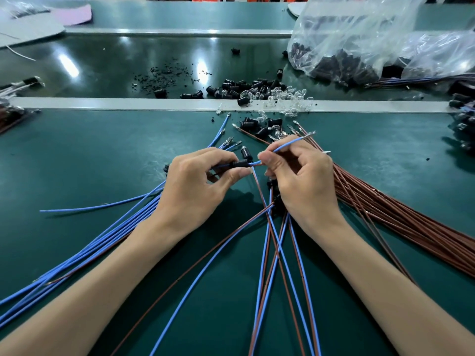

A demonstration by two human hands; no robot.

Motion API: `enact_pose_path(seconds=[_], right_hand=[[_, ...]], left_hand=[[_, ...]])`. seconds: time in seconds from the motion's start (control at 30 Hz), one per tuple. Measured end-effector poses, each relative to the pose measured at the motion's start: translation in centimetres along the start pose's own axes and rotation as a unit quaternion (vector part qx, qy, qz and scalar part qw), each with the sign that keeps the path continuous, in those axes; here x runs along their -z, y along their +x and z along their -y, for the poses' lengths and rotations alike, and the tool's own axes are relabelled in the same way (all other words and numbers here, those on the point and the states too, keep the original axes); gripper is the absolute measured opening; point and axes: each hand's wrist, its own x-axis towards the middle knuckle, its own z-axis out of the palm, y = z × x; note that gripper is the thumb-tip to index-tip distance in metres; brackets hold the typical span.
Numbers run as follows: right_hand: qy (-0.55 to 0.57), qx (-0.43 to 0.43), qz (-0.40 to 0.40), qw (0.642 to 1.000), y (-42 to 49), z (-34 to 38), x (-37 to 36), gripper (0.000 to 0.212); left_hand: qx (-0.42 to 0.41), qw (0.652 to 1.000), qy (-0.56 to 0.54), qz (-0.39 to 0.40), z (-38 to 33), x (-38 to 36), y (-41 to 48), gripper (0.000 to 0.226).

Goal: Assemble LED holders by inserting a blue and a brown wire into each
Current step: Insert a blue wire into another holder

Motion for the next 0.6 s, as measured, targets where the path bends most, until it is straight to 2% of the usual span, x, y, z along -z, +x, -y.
enact_pose_path(seconds=[0.17, 0.3, 0.5, 0.6], right_hand=[[0.025, -0.009, 0.019, 0.999, -0.03, 0.04, -0.06, 0.020], [0.022, -0.036, 0.043, 0.998, 0.01, -0.04, 0.08, 0.012], [-0.024, -0.019, 0.011, 0.999, 0.07, 0.14, 0.00, 0.004], [-0.028, -0.009, 0.018, 0.999, 0.06, 0.07, -0.05, 0.002]], left_hand=[[-0.007, 1.000, -0.003, 0.017, -0.10, -0.13, -0.09, 0.036], [0.004, 1.000, -0.003, 0.012, -0.16, -0.05, -0.06, 0.034], [0.071, 0.997, 0.001, -0.041, 0.08, 0.01, -0.12, 0.040], [0.055, 0.998, 0.008, -0.038, -0.01, -0.09, -0.06, 0.034]])
